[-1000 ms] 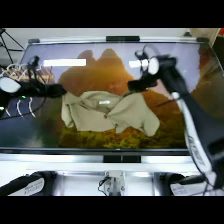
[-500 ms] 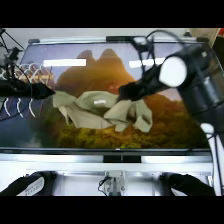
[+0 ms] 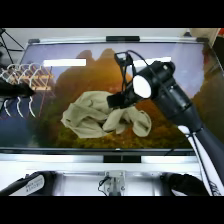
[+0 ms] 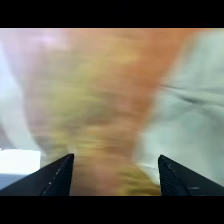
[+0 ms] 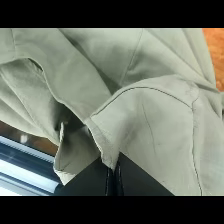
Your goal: Fold the shirts.
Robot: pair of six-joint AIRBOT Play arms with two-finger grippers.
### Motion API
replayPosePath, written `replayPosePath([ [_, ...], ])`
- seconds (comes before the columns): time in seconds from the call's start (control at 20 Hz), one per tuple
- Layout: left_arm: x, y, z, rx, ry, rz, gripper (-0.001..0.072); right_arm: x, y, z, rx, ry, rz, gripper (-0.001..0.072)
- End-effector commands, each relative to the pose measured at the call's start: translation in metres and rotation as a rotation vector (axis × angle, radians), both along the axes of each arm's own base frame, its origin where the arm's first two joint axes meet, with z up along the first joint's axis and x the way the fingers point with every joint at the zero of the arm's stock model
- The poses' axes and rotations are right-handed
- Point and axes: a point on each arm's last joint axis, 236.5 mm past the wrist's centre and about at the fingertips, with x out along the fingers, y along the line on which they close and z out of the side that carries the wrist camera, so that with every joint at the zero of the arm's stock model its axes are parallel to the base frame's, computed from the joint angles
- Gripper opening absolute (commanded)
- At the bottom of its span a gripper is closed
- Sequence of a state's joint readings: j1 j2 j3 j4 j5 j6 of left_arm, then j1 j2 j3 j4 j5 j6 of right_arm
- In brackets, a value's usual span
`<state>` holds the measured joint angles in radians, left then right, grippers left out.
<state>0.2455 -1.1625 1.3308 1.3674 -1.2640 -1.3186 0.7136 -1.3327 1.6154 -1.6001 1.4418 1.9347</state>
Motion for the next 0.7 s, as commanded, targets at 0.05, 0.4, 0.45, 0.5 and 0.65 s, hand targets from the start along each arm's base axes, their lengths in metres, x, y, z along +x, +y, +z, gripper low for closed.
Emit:
replayPosePath([
  [0.05,-0.01,0.095,-0.032,0.122,0.119,0.149,0.0605,-0.001,0.001,-0.003,-0.003,0.01,-0.009,0.0067],
  [0.4,0.008,0.077,-0.122,-0.016,0.275,-0.005,0.0623,0.005,-0.004,-0.002,-0.024,-0.015,-0.022,0.0068],
  [0.45,0.007,0.075,-0.128,-0.016,0.293,-0.031,0.0623,0.007,-0.006,-0.002,-0.031,-0.022,-0.025,0.0067],
  [0.5,0.005,0.073,-0.133,-0.016,0.309,-0.058,0.0623,0.008,-0.007,-0.002,-0.037,-0.028,-0.027,0.0068],
  [0.65,0.006,0.07,-0.149,-0.021,0.337,-0.084,0.0621,0.011,-0.007,-0.001,-0.036,-0.04,-0.028,0.0068],
])
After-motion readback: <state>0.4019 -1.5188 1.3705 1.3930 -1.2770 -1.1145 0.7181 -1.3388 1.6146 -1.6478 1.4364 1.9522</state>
